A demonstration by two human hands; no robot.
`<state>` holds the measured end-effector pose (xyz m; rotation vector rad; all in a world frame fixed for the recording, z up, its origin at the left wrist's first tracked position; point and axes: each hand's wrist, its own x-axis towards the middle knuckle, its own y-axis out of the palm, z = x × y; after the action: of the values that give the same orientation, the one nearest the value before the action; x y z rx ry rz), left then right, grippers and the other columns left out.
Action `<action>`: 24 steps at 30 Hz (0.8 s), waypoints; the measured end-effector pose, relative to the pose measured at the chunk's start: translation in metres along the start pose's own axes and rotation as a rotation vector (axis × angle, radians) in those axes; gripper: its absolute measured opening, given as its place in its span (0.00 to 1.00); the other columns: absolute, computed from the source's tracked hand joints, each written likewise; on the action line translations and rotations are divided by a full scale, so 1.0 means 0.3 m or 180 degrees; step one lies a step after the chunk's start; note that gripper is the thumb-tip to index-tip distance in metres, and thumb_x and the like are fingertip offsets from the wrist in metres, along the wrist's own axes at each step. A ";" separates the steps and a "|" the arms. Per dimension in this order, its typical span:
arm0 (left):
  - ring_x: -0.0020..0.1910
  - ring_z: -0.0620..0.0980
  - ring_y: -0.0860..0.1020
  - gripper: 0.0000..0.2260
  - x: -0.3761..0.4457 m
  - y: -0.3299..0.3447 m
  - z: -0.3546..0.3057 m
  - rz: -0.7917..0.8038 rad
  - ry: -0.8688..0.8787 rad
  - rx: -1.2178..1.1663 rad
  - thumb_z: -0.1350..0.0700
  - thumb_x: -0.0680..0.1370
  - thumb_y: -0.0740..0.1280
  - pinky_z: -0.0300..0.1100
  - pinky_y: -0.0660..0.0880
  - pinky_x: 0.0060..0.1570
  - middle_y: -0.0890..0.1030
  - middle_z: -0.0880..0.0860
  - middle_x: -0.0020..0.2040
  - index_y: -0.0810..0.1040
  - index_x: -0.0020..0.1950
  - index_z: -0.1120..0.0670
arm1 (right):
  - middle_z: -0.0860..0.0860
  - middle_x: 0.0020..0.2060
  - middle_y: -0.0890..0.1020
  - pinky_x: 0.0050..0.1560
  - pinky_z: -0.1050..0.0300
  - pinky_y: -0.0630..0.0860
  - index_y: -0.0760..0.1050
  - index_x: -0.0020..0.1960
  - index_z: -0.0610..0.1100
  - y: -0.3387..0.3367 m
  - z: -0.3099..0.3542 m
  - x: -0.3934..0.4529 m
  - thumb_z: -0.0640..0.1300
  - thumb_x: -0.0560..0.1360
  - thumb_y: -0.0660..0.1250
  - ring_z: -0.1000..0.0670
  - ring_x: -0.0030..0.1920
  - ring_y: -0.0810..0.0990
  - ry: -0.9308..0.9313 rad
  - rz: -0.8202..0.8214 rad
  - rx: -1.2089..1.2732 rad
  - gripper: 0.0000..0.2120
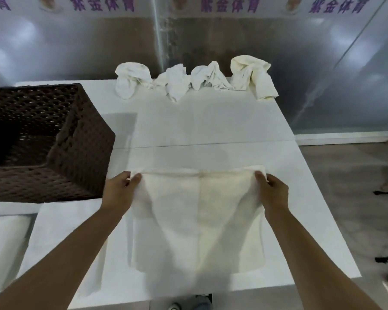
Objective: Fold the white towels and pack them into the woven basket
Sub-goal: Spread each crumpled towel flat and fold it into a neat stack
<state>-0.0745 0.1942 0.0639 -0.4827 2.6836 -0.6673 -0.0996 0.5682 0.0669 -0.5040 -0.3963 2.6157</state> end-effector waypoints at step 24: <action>0.81 0.61 0.54 0.28 -0.400 0.241 0.580 0.0793 0.1411 0.3330 0.42 0.83 0.49 0.63 0.59 0.75 0.49 0.55 0.83 0.49 0.83 0.45 | 0.50 0.83 0.47 0.81 0.44 0.46 0.42 0.84 0.51 0.121 -0.647 -0.209 0.63 0.84 0.48 0.51 0.82 0.43 -0.1976 0.1225 -0.3426 0.34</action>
<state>0.0831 0.2350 -0.0892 0.3056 2.2085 -2.0595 0.0189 0.5444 -0.1015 -0.0298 -2.1213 2.6483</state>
